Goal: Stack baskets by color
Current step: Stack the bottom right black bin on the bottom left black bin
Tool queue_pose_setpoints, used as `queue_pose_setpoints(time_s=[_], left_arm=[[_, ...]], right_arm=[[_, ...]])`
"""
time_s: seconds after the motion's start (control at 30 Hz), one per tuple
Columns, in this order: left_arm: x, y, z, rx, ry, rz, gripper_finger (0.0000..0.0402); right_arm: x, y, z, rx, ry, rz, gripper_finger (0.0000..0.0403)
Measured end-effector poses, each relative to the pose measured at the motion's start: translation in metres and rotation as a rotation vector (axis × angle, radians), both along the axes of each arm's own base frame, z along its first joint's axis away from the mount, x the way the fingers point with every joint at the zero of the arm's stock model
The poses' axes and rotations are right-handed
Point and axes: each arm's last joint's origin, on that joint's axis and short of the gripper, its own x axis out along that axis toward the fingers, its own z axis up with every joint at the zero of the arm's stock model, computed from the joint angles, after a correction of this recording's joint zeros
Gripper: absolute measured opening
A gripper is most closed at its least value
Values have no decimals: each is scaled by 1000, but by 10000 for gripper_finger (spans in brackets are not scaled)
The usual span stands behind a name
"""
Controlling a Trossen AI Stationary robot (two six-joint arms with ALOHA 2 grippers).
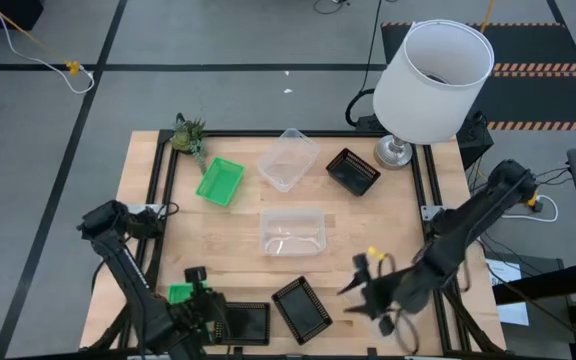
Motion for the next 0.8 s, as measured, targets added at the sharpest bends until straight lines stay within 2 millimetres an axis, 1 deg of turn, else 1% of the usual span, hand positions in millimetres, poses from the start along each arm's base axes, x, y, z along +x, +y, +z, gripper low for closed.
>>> queue_pose_setpoints(time_s=[0.2,0.27,0.37,0.67,0.8], left_arm=[[7,4,0,2,-29,24,19],[8,3,1,7,-60,22,19],[11,1,1,5,-113,22,19],[15,-2,2,9,-158,-23,19],[16,-1,3,18,-169,-21,19]], right_arm=[[22,26,-50,64,163,78,180],[28,32,-63,69,186,98,180],[35,36,-79,61,217,107,180],[53,31,-109,12,253,93,179],[56,29,-115,-23,252,106,160]])
